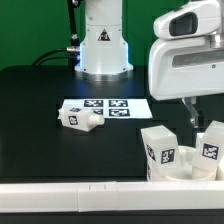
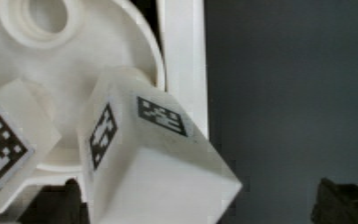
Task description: Assemble stool
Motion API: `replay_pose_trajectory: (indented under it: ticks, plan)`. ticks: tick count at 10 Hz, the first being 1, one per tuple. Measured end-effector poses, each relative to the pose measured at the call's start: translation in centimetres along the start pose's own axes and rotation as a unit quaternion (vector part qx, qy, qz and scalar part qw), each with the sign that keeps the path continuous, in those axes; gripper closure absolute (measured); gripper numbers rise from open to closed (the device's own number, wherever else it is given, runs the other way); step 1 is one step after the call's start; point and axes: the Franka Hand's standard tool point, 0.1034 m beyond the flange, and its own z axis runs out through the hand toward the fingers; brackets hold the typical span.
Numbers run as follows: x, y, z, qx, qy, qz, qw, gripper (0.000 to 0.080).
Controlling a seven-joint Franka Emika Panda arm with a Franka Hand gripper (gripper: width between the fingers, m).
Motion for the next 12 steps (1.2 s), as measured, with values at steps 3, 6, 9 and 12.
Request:
replay_pose_trajectory:
  ticks: [3,6,9,12]
  plan:
    - [0.1,0.4,-0.1,-0.006,0.000,-0.117,0.993,0.0151]
    - [0.1,1.2,0.8,-0.031,-0.014,-0.356,0.934,0.0151]
    - [-0.6,1.3,2.6,-0.038,-0.022,-0.406,0.913,0.0151]
    - [-0.5,1.5,2.5,-0.038,-0.022,-0.393,0.919,0.0260]
